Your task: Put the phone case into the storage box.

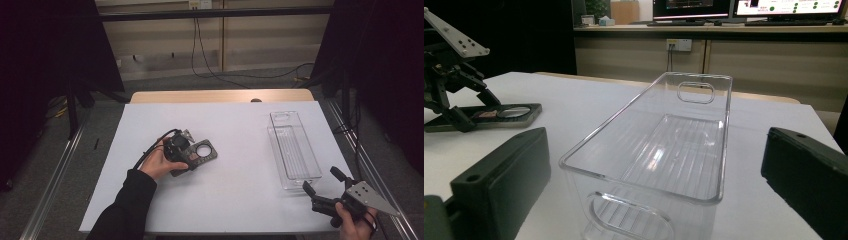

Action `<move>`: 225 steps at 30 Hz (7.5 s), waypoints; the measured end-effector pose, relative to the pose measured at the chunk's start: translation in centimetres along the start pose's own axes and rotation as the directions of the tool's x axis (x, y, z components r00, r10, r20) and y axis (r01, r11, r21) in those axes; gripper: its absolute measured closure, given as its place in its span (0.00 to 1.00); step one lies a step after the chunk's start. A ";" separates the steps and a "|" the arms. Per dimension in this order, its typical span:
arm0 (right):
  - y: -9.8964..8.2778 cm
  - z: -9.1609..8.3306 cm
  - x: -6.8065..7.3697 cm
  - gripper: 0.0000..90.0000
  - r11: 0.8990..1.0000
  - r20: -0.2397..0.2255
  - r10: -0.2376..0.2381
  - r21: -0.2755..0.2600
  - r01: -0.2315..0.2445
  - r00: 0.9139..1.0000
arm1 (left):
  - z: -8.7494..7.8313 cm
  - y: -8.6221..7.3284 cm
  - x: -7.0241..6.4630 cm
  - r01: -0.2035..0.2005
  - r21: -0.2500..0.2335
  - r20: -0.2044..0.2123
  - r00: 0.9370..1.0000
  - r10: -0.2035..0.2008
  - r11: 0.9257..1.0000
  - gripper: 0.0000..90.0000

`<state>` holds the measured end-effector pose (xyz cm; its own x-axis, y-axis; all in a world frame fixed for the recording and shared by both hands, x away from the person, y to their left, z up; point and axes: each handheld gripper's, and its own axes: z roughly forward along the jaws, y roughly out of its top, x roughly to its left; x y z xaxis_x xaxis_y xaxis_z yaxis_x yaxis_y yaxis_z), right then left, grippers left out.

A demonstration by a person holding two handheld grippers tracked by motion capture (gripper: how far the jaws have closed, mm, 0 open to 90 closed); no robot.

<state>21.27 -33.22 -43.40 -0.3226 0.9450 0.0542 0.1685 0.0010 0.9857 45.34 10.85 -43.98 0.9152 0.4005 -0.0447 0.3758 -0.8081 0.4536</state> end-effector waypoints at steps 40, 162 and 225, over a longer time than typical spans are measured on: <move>0.0 -0.2 0.0 0.00 1.000 0.006 -0.002 -0.002 0.002 1.000 | -3.2 -1.6 1.2 0.091 -0.381 -0.040 0.993 -0.115 0.920 0.14; 5.6 9.0 9.0 0.01 0.998 -0.554 -0.055 -0.011 0.059 0.831 | -5.1 -1.5 -9.8 -0.061 -0.663 0.116 0.976 0.184 0.746 0.14; 5.5 11.9 9.2 0.00 0.990 -0.738 -0.082 0.018 0.141 0.670 | -4.4 0.6 -11.1 -0.156 -0.612 0.181 0.927 0.329 0.775 0.14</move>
<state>30.31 -20.65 -39.38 -0.9172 0.3917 0.0733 0.1384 0.1406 0.9803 34.77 7.83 -39.28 0.9982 0.0268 -0.0534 0.0597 -0.4244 0.9035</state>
